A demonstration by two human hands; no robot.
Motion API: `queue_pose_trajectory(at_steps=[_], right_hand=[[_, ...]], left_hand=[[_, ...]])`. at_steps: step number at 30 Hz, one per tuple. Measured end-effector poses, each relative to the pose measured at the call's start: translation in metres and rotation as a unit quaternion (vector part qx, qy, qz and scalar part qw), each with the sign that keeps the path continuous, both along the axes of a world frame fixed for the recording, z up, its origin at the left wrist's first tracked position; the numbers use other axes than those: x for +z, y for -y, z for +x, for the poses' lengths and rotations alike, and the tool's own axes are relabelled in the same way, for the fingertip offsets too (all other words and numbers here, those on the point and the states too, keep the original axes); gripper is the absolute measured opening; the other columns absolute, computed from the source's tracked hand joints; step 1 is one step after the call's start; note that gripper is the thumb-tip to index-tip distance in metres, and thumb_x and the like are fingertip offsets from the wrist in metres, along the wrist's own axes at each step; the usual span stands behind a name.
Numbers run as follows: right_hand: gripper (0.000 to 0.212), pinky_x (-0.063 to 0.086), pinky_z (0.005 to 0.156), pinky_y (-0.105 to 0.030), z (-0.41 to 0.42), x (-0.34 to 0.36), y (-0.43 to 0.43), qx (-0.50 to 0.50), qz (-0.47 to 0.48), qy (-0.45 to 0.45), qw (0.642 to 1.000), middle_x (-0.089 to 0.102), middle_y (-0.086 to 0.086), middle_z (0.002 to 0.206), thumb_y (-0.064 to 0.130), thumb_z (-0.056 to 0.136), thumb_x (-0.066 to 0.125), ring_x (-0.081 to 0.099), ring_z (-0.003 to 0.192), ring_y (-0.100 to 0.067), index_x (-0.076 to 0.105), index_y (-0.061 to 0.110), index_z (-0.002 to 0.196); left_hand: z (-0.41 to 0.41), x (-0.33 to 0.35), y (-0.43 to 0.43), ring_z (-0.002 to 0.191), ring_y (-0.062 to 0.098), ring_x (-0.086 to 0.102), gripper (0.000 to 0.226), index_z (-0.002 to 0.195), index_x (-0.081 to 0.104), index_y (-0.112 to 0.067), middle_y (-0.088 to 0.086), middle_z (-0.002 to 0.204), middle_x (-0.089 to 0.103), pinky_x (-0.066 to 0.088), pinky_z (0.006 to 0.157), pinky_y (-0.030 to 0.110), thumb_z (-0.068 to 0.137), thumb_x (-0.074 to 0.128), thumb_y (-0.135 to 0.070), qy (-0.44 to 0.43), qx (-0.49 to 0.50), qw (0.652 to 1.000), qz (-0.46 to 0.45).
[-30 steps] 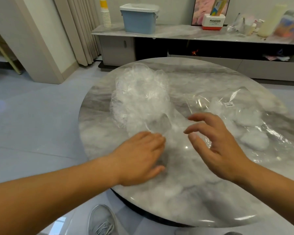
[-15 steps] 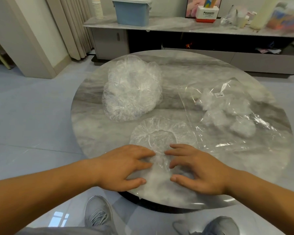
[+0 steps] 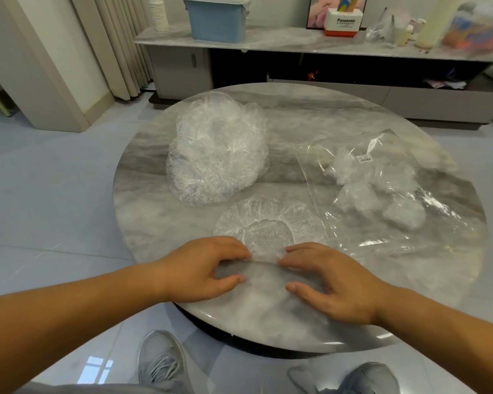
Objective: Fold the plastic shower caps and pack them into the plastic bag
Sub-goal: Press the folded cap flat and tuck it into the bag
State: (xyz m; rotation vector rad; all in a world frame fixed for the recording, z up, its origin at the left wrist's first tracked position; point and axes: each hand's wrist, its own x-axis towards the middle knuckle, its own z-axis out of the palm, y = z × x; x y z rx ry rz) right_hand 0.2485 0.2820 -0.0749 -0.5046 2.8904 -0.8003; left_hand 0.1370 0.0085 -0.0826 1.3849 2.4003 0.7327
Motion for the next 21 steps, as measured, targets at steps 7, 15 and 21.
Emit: queue_pose_trajectory(at_steps=[7,15,21], right_hand=[[0.025,0.046,0.077,-0.015,-0.014,-0.003,0.019,-0.176,-0.118,0.018,0.977,0.066,0.016,0.091,0.043,0.082,0.079,0.06,0.089,0.001,0.061,0.035,0.097],[0.012,0.044,0.068,-0.013,-0.029,-0.006,0.021,-0.241,-0.12,0.027,0.963,0.068,0.012,0.078,0.028,0.088,0.076,0.061,0.077,-0.001,0.066,0.031,0.082],[0.024,0.048,0.073,-0.03,-0.033,-0.005,0.016,-0.22,-0.005,0.023,0.975,0.054,0.012,0.092,0.03,0.088,0.072,0.055,0.081,-0.01,0.048,0.032,0.089]], left_hand=[[-0.003,0.0,-0.026,0.077,0.006,0.062,0.035,0.099,0.065,-0.032,-0.011,0.091,0.065,0.055,0.075,0.024,0.074,0.088,-0.04,0.129,0.186,0.972,0.063],[-0.011,0.001,-0.036,0.06,0.004,0.061,0.017,0.087,0.07,-0.023,0.001,0.079,0.071,0.055,0.064,0.026,0.083,0.082,-0.033,0.188,0.248,0.948,0.056],[-0.016,0.003,-0.042,0.066,0.006,0.058,0.034,0.09,0.057,-0.027,-0.006,0.081,0.064,0.048,0.061,0.023,0.078,0.084,-0.044,0.109,0.267,0.957,-0.023]])
